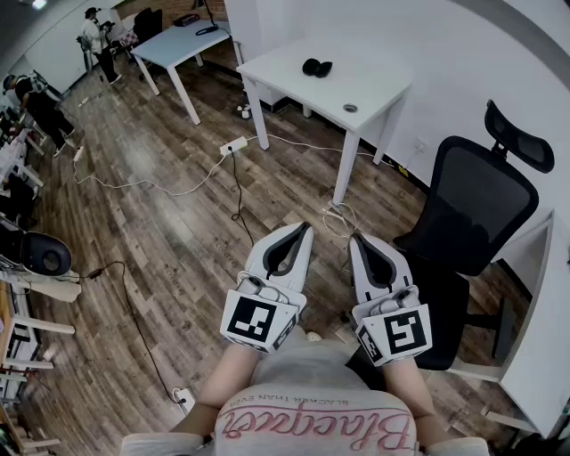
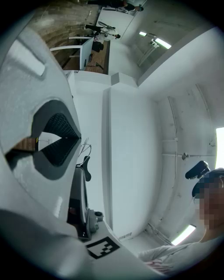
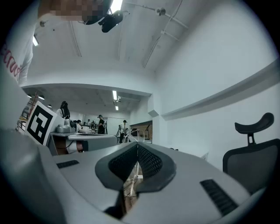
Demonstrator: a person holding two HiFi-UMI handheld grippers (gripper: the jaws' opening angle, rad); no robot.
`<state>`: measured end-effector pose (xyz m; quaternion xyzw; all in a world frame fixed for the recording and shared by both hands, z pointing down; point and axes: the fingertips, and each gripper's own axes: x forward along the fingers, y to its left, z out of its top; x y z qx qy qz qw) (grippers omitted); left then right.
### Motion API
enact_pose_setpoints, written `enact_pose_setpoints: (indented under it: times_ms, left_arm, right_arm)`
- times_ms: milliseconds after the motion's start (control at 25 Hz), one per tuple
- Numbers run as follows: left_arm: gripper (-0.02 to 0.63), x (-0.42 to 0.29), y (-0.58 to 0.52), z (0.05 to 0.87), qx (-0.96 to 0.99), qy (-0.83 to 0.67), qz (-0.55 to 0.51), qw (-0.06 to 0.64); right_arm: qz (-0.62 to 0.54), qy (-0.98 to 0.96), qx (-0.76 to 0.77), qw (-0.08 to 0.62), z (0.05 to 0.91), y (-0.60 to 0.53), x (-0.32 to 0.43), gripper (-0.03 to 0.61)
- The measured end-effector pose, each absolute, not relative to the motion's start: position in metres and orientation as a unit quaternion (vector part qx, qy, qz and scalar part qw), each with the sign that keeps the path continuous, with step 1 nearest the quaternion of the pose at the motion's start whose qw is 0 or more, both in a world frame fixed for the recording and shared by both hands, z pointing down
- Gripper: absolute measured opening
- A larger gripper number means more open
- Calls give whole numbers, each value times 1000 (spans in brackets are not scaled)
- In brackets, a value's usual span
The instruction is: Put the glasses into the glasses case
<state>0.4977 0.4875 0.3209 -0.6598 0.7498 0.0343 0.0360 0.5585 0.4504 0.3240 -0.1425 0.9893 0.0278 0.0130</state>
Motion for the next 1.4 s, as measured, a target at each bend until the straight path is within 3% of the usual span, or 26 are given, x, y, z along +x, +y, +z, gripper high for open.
enact_pose_setpoints:
  times_ms: [640,1400]
  left_arm:
    - [3,436,454,331,-647,761,35,25]
    - [3,217,331,330,-676,735,42,11]
  right_arm:
    - [13,990,-140,2,338,413,505,12]
    - [13,982,-186,3,328,291,293,12]
